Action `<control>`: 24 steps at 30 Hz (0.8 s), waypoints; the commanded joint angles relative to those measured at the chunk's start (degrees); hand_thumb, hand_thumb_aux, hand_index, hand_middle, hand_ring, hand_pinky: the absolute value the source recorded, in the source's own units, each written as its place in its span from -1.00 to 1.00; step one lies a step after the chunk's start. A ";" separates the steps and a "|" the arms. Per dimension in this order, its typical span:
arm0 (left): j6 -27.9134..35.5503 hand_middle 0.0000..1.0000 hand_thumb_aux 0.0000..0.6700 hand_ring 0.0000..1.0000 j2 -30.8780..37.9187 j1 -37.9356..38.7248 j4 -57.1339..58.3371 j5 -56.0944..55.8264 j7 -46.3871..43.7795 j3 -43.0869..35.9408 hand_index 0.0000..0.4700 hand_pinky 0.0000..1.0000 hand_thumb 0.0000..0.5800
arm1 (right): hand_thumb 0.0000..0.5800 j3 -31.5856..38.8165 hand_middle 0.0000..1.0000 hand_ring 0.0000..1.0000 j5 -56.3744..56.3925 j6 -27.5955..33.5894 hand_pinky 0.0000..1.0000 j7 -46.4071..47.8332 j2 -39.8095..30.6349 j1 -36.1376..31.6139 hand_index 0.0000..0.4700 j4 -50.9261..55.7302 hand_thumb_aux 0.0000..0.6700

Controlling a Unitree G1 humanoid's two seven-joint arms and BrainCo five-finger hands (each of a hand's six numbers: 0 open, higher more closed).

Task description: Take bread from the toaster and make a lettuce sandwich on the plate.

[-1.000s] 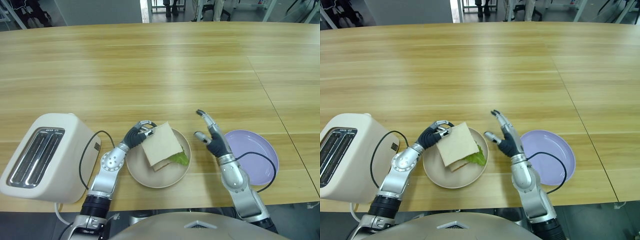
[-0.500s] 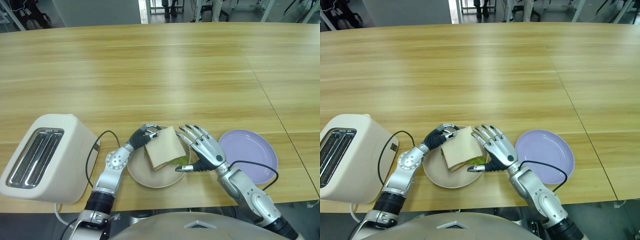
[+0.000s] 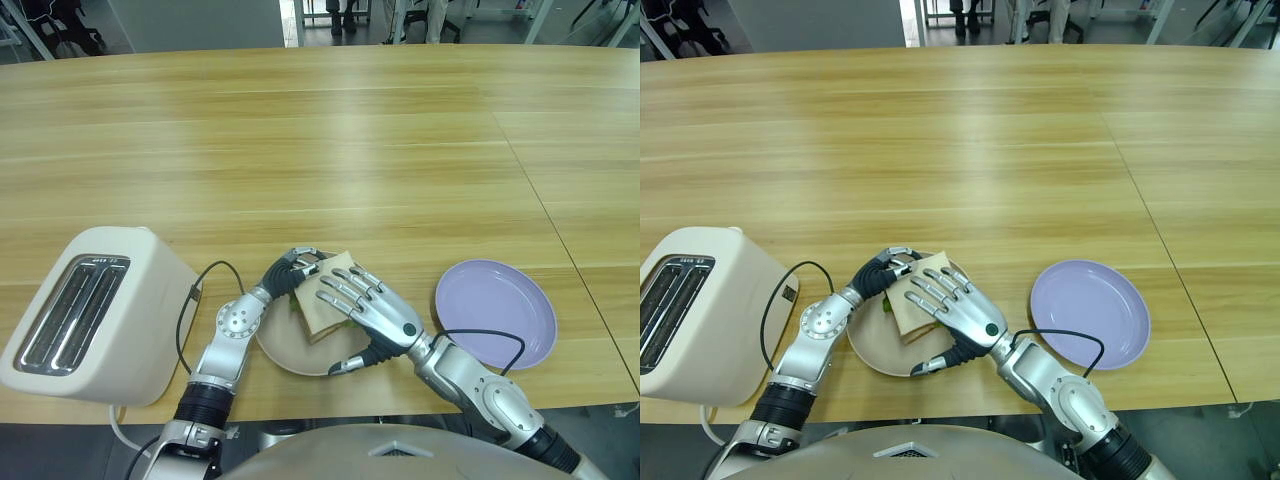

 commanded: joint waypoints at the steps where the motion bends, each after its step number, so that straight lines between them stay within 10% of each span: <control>1: 1.85 1.00 1.00 1.00 0.33 0.05 -0.76 1.12 0.47 -0.54 0.96 1.00 1.00 | -1.00 0.21 -1.00 -1.00 2.29 -1.04 -1.00 1.40 -0.20 0.71 -1.00 0.28 -1.00; 17: 3.90 1.00 1.00 1.00 1.93 1.36 -6.16 7.79 3.11 -3.00 0.96 1.00 1.00 | -1.00 -1.87 -1.00 -1.00 12.05 -2.76 -1.00 5.26 -0.34 2.24 -1.00 2.41 -1.00; 18: 4.17 -0.25 1.00 -0.25 1.99 1.49 -6.53 8.03 3.19 -3.06 0.96 -0.25 1.00 | -1.00 -2.08 -1.00 -1.00 12.88 -2.84 -1.00 5.52 -0.20 2.24 -1.00 2.61 -1.00; 19: 4.42 -0.25 1.00 -0.25 2.29 1.63 -7.00 8.65 3.26 -3.30 0.96 -0.25 1.00 | -1.00 -2.22 -1.00 -1.00 13.56 -2.96 -1.00 5.86 -0.10 2.19 -1.00 2.83 -1.00; 20: 4.72 -1.00 0.90 -1.00 2.48 1.86 -7.54 9.17 3.33 -3.49 0.86 -1.00 0.99 | -1.00 -2.33 -1.00 -1.00 14.14 -3.05 -1.00 6.08 -0.02 2.17 -1.00 3.01 -1.00; 21: 5.15 -1.00 -0.48 -1.00 2.70 2.17 -8.27 9.44 2.93 -3.84 -0.49 -1.00 -0.10 | -1.00 -2.41 -1.00 -1.00 14.46 -3.14 -1.00 6.18 0.01 2.15 -1.00 3.09 -1.00; 22: 5.29 -1.00 -1.00 -1.00 2.99 2.40 -8.92 10.21 2.99 -4.19 -1.00 -1.00 -1.00 | -1.00 -2.44 -1.00 -1.00 14.74 -3.26 -1.00 6.19 0.02 2.12 -1.00 3.17 -1.00; 24: 5.71 -1.00 -1.00 -1.00 3.38 2.70 -9.81 11.04 3.02 -4.54 -1.00 -1.00 -1.00 | -1.00 -2.68 -1.00 -1.00 15.42 -3.32 -1.00 6.12 0.22 2.22 -1.00 3.19 -1.00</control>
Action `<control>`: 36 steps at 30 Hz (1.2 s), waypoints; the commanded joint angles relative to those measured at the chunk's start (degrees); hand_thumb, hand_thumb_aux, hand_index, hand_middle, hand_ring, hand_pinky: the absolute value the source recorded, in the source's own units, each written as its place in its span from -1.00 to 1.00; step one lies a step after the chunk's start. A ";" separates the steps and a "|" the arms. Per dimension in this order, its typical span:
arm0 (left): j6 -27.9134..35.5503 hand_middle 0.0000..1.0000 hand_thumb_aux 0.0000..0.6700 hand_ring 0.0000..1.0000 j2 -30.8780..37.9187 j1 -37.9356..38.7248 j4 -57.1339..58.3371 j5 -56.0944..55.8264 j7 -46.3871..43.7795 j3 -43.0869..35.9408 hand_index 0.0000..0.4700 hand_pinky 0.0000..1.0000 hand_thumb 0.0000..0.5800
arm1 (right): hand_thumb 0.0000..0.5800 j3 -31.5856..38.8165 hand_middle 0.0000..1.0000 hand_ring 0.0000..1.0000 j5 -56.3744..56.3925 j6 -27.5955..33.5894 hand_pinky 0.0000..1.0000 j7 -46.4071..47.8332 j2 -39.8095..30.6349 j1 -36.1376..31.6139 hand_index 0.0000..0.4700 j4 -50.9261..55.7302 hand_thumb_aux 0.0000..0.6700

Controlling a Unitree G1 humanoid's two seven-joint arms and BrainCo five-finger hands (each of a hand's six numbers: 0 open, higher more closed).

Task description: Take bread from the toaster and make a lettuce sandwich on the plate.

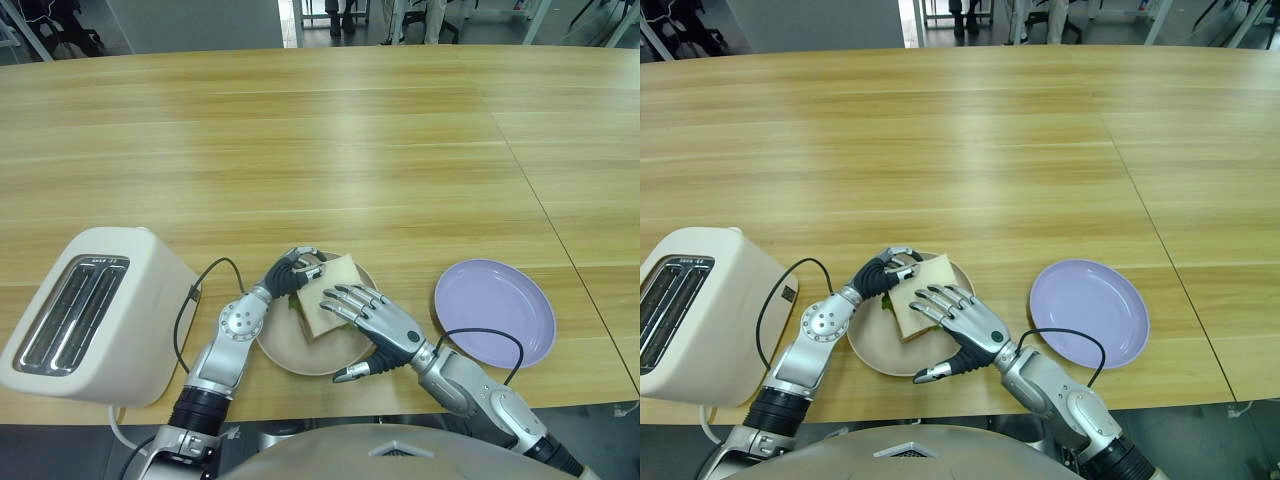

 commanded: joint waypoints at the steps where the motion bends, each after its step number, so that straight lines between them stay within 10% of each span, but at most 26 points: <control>1: 1.77 -1.00 -1.00 -1.00 0.79 1.05 -2.27 2.51 0.31 -1.22 -1.00 -1.00 -1.00 | -1.00 -0.85 -1.00 -1.00 1.82 -0.40 -1.00 0.83 0.27 -0.18 -1.00 1.11 -1.00; 27: 3.92 -1.00 -1.00 -1.00 -2.74 4.01 -25.46 2.49 7.18 4.60 -1.00 -1.00 -1.00 | -1.00 -0.18 -1.00 -1.00 2.50 1.18 -1.00 2.46 3.87 -0.80 -1.00 3.86 -1.00; 36: -5.68 -1.00 -1.00 -1.00 -9.57 14.11 -31.88 -7.72 10.56 8.23 -1.00 -1.00 -1.00 | -1.00 -10.30 -1.00 -1.00 31.20 6.71 -1.00 8.94 11.64 5.50 -1.00 -5.51 -1.00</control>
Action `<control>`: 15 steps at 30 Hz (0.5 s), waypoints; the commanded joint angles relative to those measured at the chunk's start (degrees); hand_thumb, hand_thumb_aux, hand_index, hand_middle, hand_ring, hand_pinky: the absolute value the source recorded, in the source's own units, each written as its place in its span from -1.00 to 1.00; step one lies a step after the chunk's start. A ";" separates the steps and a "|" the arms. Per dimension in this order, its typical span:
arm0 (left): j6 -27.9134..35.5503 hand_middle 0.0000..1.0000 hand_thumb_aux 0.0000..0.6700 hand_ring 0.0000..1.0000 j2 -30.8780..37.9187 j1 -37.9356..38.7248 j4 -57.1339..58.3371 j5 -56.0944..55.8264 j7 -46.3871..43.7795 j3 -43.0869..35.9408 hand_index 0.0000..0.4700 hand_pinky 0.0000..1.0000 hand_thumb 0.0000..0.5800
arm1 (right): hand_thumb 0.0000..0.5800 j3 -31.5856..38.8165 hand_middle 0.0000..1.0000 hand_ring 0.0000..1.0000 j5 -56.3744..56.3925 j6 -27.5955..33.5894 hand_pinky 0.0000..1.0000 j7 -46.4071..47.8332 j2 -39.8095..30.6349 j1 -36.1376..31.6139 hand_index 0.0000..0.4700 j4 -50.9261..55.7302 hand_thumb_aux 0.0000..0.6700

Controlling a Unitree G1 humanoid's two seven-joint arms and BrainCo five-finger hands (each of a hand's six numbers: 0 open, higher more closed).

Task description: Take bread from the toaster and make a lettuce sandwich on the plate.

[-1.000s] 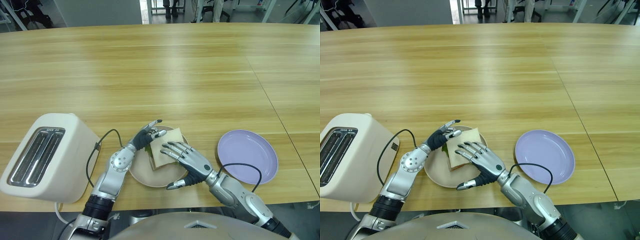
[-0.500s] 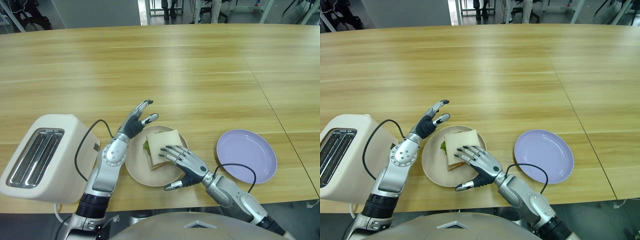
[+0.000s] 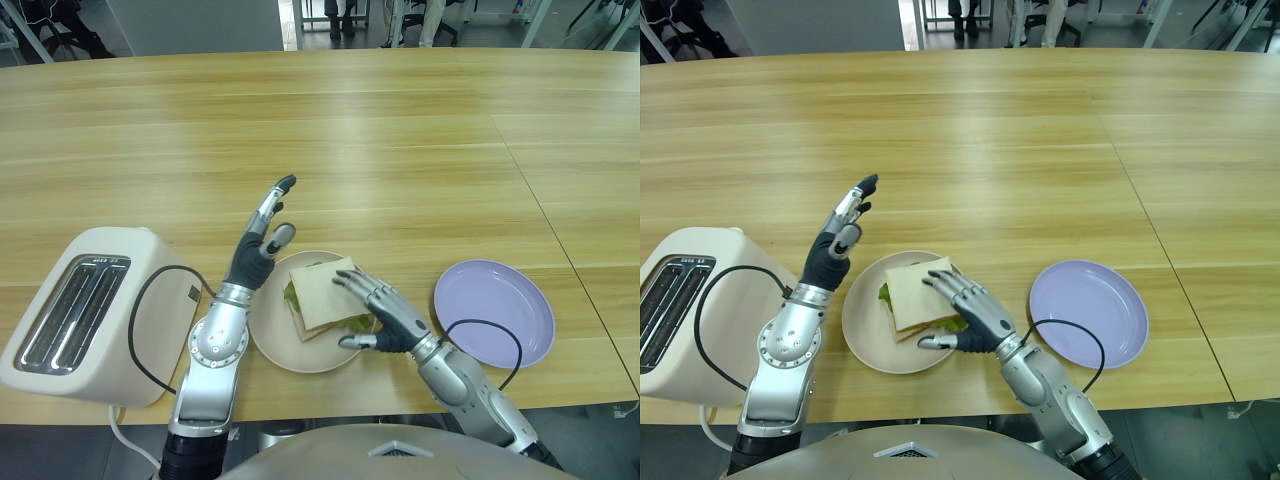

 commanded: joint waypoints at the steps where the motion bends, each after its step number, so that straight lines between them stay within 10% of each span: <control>1: -3.99 -1.00 -1.00 -1.00 -1.86 3.90 -2.65 -2.29 1.68 0.50 -1.00 -1.00 -1.00 | -1.00 -4.49 -1.00 -1.00 15.59 3.13 -1.00 4.00 3.48 2.28 -1.00 -4.90 -1.00; 9: -7.87 -1.00 -0.91 -1.00 -4.67 14.33 -2.30 -5.84 1.25 -3.17 -0.91 -1.00 -0.82 | -1.00 -8.68 -1.00 -1.00 37.35 11.36 -1.00 10.33 7.84 6.98 -1.00 -11.77 -1.00; 10: -8.12 -0.78 -0.47 -0.78 -4.41 16.33 -2.52 -6.01 0.70 -4.34 -0.49 -0.78 -0.09 | -0.50 -9.11 -1.00 -1.00 39.74 12.59 -1.00 11.32 7.64 8.08 -0.74 -12.62 -0.73; 11: -8.53 -0.21 0.02 -0.21 -4.16 18.13 -2.71 -5.88 0.44 -5.18 0.00 -0.21 0.52 | 0.70 -9.43 -1.00 -1.00 41.25 13.18 -1.00 12.07 7.22 9.15 0.21 -13.31 0.23; 12: -8.96 0.87 0.33 0.87 -3.60 19.53 -2.68 -5.60 0.04 -5.72 0.30 0.87 0.77 | 1.00 -9.65 0.11 0.11 41.81 13.02 0.11 12.69 6.60 10.03 0.96 -13.80 1.00; 13: -9.02 1.00 0.58 1.00 -2.90 20.71 -2.46 -6.01 -0.75 -6.07 0.55 1.00 0.91 | 1.00 -9.71 1.00 1.00 42.50 13.00 1.00 13.66 5.82 10.84 0.96 -14.04 1.00; 14: -9.24 1.00 1.00 1.00 -2.07 21.76 -2.10 -6.34 -1.53 -6.19 0.96 1.00 1.00 | 1.00 -9.85 1.00 1.00 42.90 12.70 1.00 14.50 5.03 11.46 0.96 -14.07 1.00; 15: -9.31 1.00 1.00 1.00 -0.71 22.76 -1.68 -6.57 -2.81 -6.49 0.96 1.00 1.00 | 1.00 -10.10 1.00 1.00 43.42 12.37 1.00 15.43 4.23 11.79 0.96 -13.83 1.00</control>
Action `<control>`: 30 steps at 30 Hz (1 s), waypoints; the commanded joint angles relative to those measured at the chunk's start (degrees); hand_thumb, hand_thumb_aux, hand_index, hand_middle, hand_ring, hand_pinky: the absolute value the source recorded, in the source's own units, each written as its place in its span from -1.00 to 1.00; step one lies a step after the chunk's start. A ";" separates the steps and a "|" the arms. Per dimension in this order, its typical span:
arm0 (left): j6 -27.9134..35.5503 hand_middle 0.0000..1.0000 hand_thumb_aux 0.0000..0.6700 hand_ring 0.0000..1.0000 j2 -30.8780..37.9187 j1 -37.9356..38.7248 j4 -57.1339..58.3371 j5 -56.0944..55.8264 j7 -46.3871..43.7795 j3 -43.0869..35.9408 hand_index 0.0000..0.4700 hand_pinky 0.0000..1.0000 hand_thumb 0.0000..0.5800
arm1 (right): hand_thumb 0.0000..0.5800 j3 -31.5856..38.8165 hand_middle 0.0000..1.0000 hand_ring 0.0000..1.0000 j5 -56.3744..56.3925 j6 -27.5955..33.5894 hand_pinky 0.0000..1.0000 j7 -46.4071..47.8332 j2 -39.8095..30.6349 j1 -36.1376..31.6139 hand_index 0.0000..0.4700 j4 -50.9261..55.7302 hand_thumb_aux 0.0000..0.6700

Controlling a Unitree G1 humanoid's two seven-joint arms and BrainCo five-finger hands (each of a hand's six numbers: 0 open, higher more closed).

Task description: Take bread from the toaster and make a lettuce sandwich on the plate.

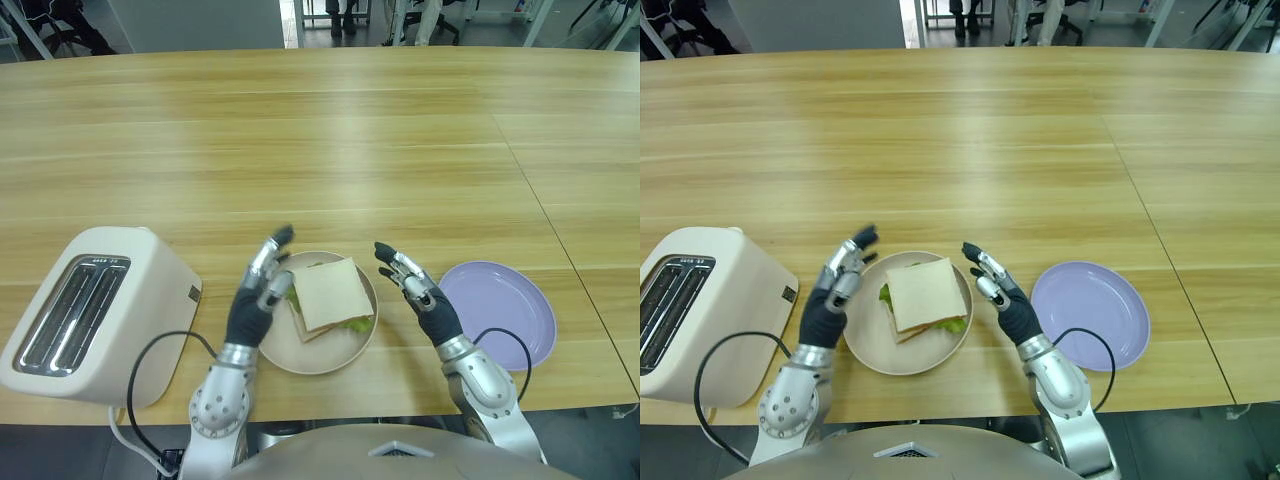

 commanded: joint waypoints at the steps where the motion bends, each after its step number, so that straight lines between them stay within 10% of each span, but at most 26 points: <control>1: -0.97 1.00 1.00 1.00 3.76 3.10 1.82 -1.38 -3.84 -0.84 0.96 1.00 1.00 | 1.00 -1.45 1.00 1.00 3.70 0.63 1.00 3.86 -2.51 1.39 0.96 -0.56 1.00; 15: 0.38 1.00 1.00 1.00 21.96 13.36 1.24 -19.34 -22.42 5.09 0.96 1.00 1.00 | 1.00 3.01 1.00 1.00 11.65 5.98 1.00 18.51 -9.94 2.55 0.96 4.58 1.00; 30: 7.89 1.00 1.00 1.00 25.79 11.20 4.18 -10.61 -24.25 2.33 0.96 1.00 1.00 | 1.00 6.49 1.00 1.00 7.20 17.10 1.00 16.06 -9.19 -0.08 0.96 9.21 1.00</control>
